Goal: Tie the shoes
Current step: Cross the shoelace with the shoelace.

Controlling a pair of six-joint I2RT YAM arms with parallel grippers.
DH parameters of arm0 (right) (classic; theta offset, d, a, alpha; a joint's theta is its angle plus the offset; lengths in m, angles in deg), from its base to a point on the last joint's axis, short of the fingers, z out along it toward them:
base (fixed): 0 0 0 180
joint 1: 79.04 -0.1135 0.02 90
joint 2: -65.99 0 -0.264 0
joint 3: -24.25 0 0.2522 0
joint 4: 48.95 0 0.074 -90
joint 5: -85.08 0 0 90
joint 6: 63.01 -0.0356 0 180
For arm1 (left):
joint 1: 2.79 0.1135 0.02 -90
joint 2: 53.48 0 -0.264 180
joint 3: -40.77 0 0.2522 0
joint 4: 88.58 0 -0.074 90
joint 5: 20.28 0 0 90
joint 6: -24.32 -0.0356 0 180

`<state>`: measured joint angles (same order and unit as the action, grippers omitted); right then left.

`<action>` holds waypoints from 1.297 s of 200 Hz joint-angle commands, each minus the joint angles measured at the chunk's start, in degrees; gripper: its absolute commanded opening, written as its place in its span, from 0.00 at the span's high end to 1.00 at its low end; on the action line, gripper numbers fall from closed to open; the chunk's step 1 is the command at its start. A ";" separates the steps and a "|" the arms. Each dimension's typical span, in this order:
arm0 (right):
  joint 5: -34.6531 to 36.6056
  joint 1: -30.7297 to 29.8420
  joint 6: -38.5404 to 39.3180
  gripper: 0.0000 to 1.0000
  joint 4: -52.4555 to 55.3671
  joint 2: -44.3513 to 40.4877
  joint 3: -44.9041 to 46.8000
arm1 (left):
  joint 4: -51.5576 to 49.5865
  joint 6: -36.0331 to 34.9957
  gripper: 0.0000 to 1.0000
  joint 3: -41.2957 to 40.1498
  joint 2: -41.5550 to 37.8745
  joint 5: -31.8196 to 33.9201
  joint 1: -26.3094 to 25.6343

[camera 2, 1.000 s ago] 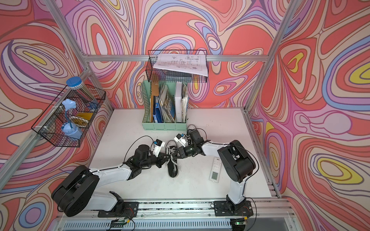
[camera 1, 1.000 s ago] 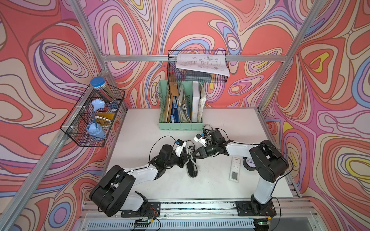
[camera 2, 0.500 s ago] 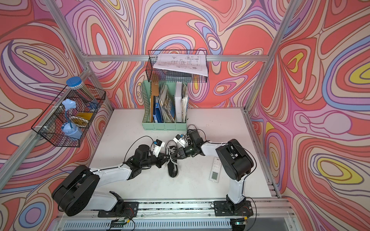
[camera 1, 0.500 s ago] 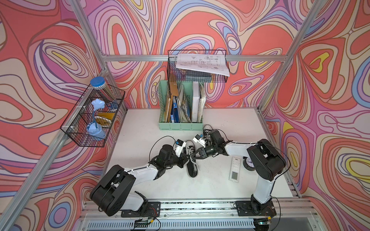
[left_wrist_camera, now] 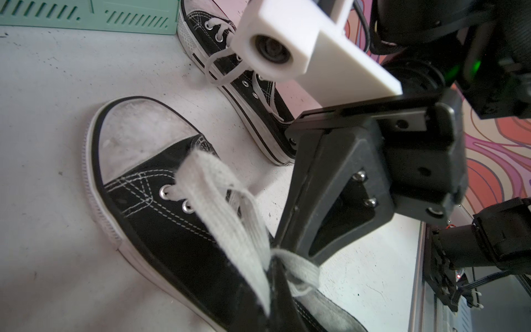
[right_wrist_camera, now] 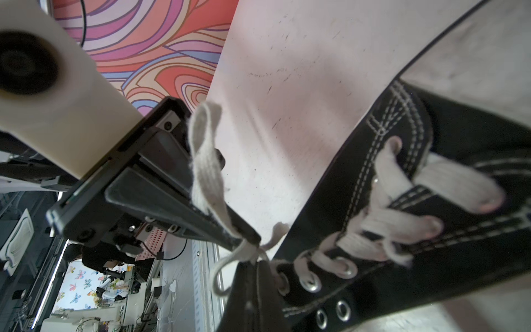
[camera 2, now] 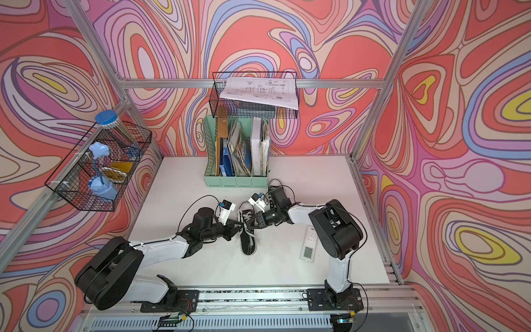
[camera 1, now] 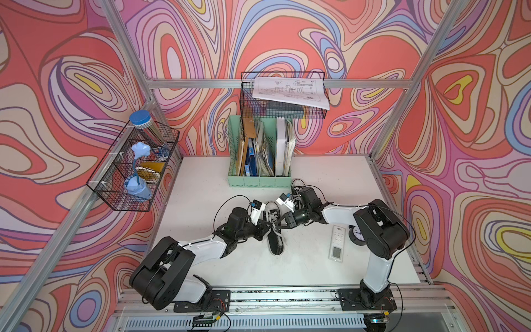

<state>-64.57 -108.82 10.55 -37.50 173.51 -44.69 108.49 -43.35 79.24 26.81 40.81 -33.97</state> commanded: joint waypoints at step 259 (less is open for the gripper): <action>7.01 0.47 5.16 1.00 1.12 -4.87 2.39 | -5.15 8.38 0.32 0.47 -3.91 0.99 3.00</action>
<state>-57.75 -108.58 14.74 -36.34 170.28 -42.85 106.02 -37.08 78.80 24.29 40.99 -31.96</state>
